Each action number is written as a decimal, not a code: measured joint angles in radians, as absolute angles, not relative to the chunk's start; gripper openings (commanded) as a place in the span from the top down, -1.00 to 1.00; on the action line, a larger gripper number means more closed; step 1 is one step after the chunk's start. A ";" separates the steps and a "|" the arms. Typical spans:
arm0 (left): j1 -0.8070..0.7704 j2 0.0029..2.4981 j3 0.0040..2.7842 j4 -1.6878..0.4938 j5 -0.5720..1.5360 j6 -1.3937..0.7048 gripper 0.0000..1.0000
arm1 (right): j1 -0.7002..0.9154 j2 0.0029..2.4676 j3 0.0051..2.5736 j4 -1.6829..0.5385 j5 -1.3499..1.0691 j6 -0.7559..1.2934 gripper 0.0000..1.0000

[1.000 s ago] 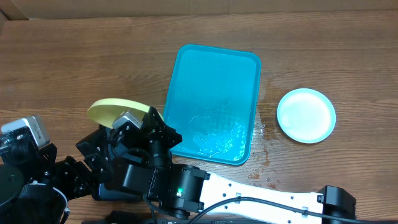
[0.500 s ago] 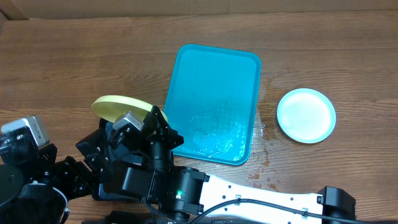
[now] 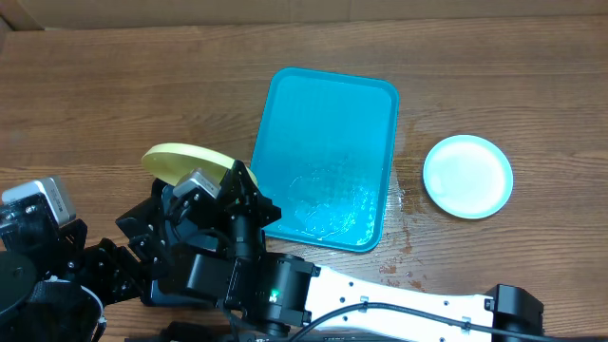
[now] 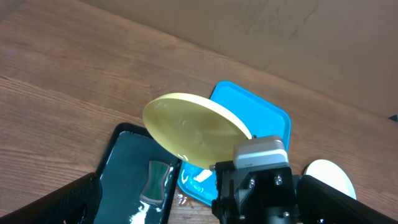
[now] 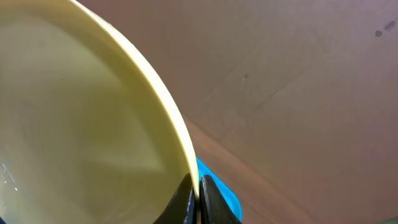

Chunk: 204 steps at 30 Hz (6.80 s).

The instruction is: Clean dirty plates on tray and stack at the side

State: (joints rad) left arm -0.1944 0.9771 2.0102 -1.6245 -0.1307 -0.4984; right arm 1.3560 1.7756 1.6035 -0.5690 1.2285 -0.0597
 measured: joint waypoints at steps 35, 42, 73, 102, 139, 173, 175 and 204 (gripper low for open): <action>-0.194 0.978 2.010 -1.626 -0.130 -0.498 -1.00 | 0.582 1.723 1.605 -0.748 -0.015 0.605 0.92; -0.194 0.978 2.010 -1.625 -0.131 -0.498 -1.00 | 0.004 1.697 1.612 -1.079 -0.323 0.603 0.92; -0.194 0.978 2.010 -1.625 -0.130 -0.498 -0.99 | -0.205 1.569 1.281 -1.203 -0.244 0.299 0.28; -0.194 0.978 2.010 -1.626 -0.116 -0.498 -1.00 | 0.375 1.589 1.345 -0.978 -0.102 0.547 0.07; -0.212 1.752 1.167 -1.039 0.003 -0.393 0.36 | 0.037 1.589 1.343 -1.201 -0.266 0.377 0.18; -0.242 1.829 1.194 -0.686 -0.178 -0.175 0.92 | 0.037 1.589 1.343 -1.203 -0.266 0.366 0.20; -0.240 1.829 1.194 -0.648 -0.181 -0.142 0.92 | 0.037 1.589 1.343 -1.203 -0.265 0.366 0.19; -0.240 1.832 1.552 -1.007 -0.149 -0.269 -0.99 | 0.037 1.589 1.343 -1.197 -0.247 0.365 0.16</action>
